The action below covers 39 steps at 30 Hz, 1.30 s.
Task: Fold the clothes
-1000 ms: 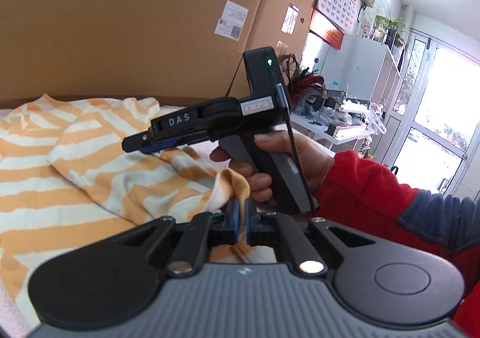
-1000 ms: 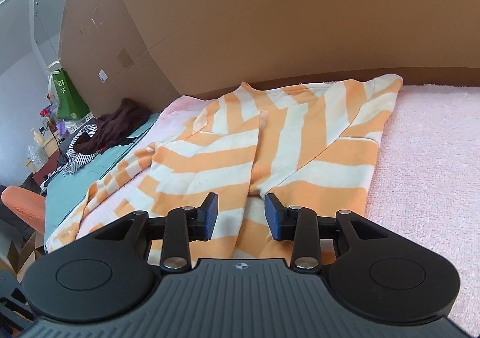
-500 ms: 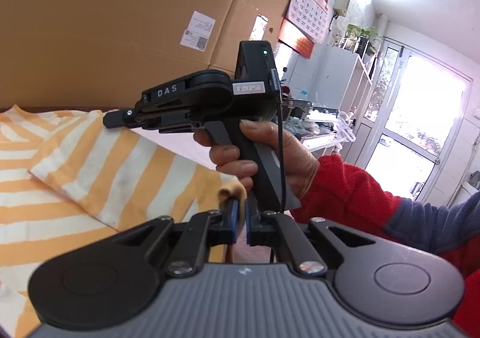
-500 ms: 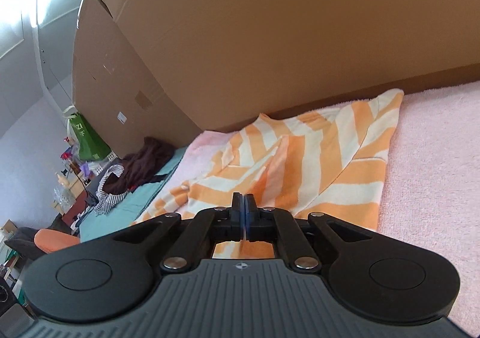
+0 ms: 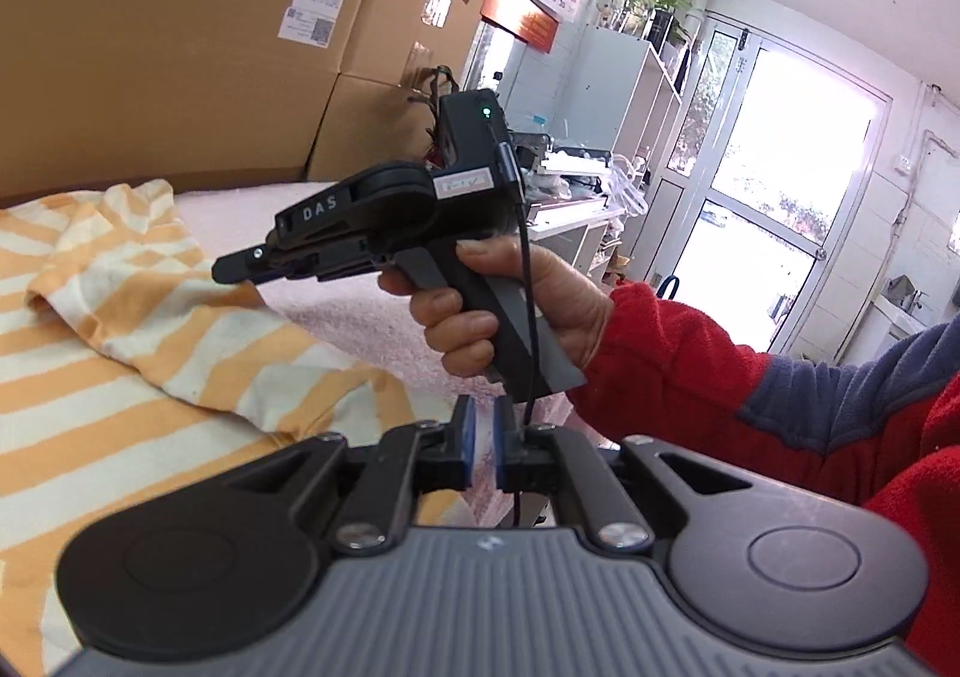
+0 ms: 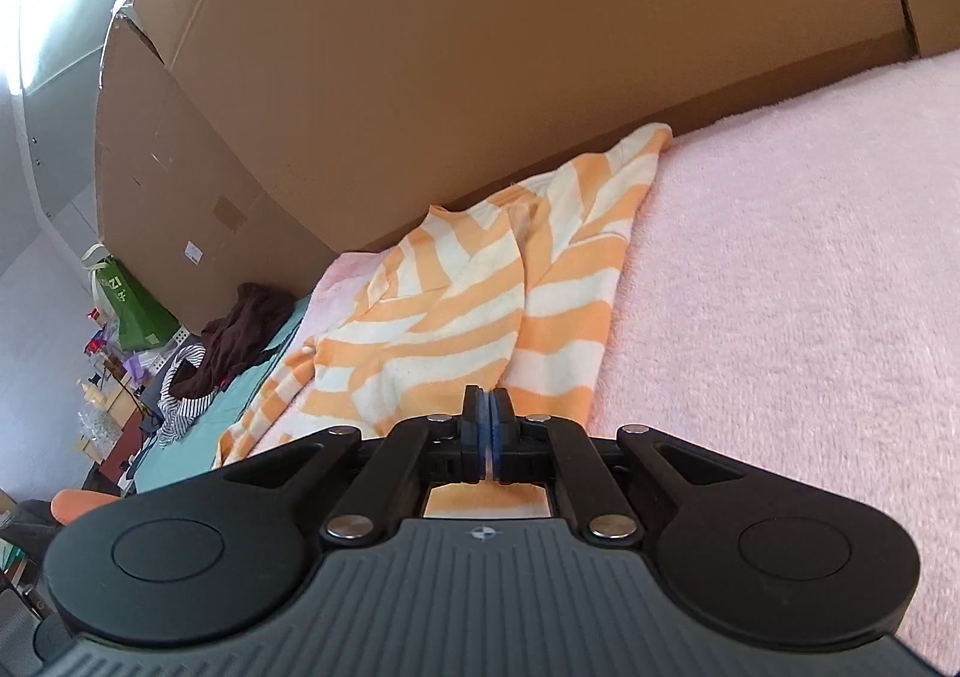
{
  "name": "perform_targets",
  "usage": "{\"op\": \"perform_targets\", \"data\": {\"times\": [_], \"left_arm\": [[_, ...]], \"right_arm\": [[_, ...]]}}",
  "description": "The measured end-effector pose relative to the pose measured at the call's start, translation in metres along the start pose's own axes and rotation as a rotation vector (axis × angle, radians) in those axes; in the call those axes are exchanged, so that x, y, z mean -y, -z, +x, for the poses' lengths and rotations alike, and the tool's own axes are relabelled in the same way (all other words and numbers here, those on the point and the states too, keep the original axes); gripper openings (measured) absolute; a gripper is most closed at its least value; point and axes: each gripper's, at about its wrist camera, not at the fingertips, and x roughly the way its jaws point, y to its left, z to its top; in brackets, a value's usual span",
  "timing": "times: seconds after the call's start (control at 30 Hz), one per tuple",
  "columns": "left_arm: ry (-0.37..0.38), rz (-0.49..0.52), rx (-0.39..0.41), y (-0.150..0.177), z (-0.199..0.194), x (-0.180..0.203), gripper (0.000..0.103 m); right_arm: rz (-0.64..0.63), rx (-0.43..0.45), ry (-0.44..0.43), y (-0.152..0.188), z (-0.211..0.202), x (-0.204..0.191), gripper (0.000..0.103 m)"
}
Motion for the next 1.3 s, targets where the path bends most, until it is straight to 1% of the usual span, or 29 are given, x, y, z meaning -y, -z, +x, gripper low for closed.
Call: {"op": "perform_targets", "data": {"times": [0.03, 0.1, 0.17, 0.2, 0.23, 0.3, 0.37, 0.43, 0.5, 0.57, 0.6, 0.63, 0.67, 0.73, 0.77, 0.8, 0.83, 0.9, 1.03, 1.13, 1.2, 1.23, 1.27, 1.3], "left_arm": [[-0.013, -0.002, -0.002, 0.000, -0.001, -0.002, 0.001], [-0.046, -0.013, -0.005, 0.002, -0.004, -0.008, 0.005], [-0.092, -0.056, -0.007, 0.004, -0.008, -0.021, 0.009], [-0.106, -0.085, -0.009, 0.005, -0.010, -0.027, 0.009], [-0.113, -0.113, -0.012, 0.007, -0.011, -0.033, 0.010], [-0.108, -0.169, -0.023, 0.012, -0.011, -0.042, 0.018], [-0.077, -0.206, -0.041, 0.015, -0.005, -0.044, 0.034], [-0.059, -0.215, -0.047, 0.015, 0.003, -0.042, 0.039], [-0.057, -0.220, -0.038, 0.013, 0.010, -0.042, 0.052], [-0.060, -0.245, -0.034, 0.010, 0.018, -0.045, 0.059], [-0.060, -0.268, -0.040, 0.010, 0.022, -0.048, 0.059], [-0.061, -0.284, -0.043, 0.010, 0.025, -0.050, 0.056], [-0.063, -0.295, -0.042, 0.010, 0.027, -0.052, 0.049], [-0.072, -0.300, -0.036, 0.011, 0.025, -0.053, 0.040], [-0.081, -0.300, -0.033, 0.011, 0.024, -0.053, 0.030], [-0.089, -0.303, -0.030, 0.010, 0.022, -0.054, 0.021], [-0.093, -0.310, -0.026, 0.011, 0.020, -0.055, 0.018], [-0.094, -0.324, -0.014, 0.011, 0.014, -0.058, 0.008], [-0.085, -0.334, 0.020, 0.008, 0.000, -0.057, 0.007], [-0.061, -0.333, 0.054, 0.005, -0.014, -0.054, 0.007], [-0.064, -0.312, 0.054, 0.004, -0.020, -0.051, 0.008], [-0.069, -0.299, 0.048, 0.005, -0.023, -0.050, 0.008], [-0.072, -0.290, 0.037, 0.007, -0.024, -0.049, 0.010], [-0.069, -0.288, 0.022, 0.010, -0.024, -0.049, 0.016]], "right_arm": [[-0.005, -0.002, 0.006, 0.004, -0.004, 0.000, 0.016], [-0.014, -0.005, 0.018, 0.011, -0.011, 0.001, 0.018], [-0.020, -0.008, 0.027, 0.022, -0.025, 0.001, 0.033], [-0.023, -0.010, 0.030, 0.027, -0.033, 0.001, 0.035], [-0.026, -0.012, 0.034, 0.033, -0.041, 0.000, 0.035], [-0.032, -0.016, 0.042, 0.044, -0.056, 0.000, 0.036], [-0.051, -0.020, 0.050, 0.056, -0.070, -0.003, 0.035], [-0.105, -0.024, 0.065, 0.071, -0.082, -0.015, 0.035], [-0.155, -0.019, 0.082, 0.084, -0.089, -0.025, 0.035], [-0.193, 0.003, 0.097, 0.094, -0.091, -0.033, 0.036], [-0.210, 0.020, 0.109, 0.099, -0.091, -0.036, 0.035], [-0.226, 0.032, 0.123, 0.102, -0.091, -0.038, 0.030], [-0.241, 0.043, 0.139, 0.104, -0.090, -0.039, 0.021], [-0.214, 0.053, 0.140, 0.105, -0.092, -0.036, 0.010], [-0.184, 0.058, 0.130, 0.105, -0.093, -0.033, 0.008], [-0.155, 0.062, 0.119, 0.104, -0.095, -0.030, 0.007], [-0.132, 0.068, 0.108, 0.104, -0.097, -0.028, 0.007], [-0.096, 0.081, 0.081, 0.103, -0.101, -0.026, 0.007], [-0.054, 0.085, -0.006, 0.103, -0.109, -0.037, 0.007], [-0.040, 0.082, -0.078, 0.103, -0.114, -0.049, 0.007], [-0.024, 0.079, -0.126, 0.105, -0.116, -0.055, 0.007], [-0.018, 0.076, -0.127, 0.107, -0.116, -0.055, 0.007], [-0.013, 0.072, -0.121, 0.108, -0.115, -0.054, 0.007], [-0.008, 0.067, -0.114, 0.110, -0.115, -0.053, 0.007]]}}
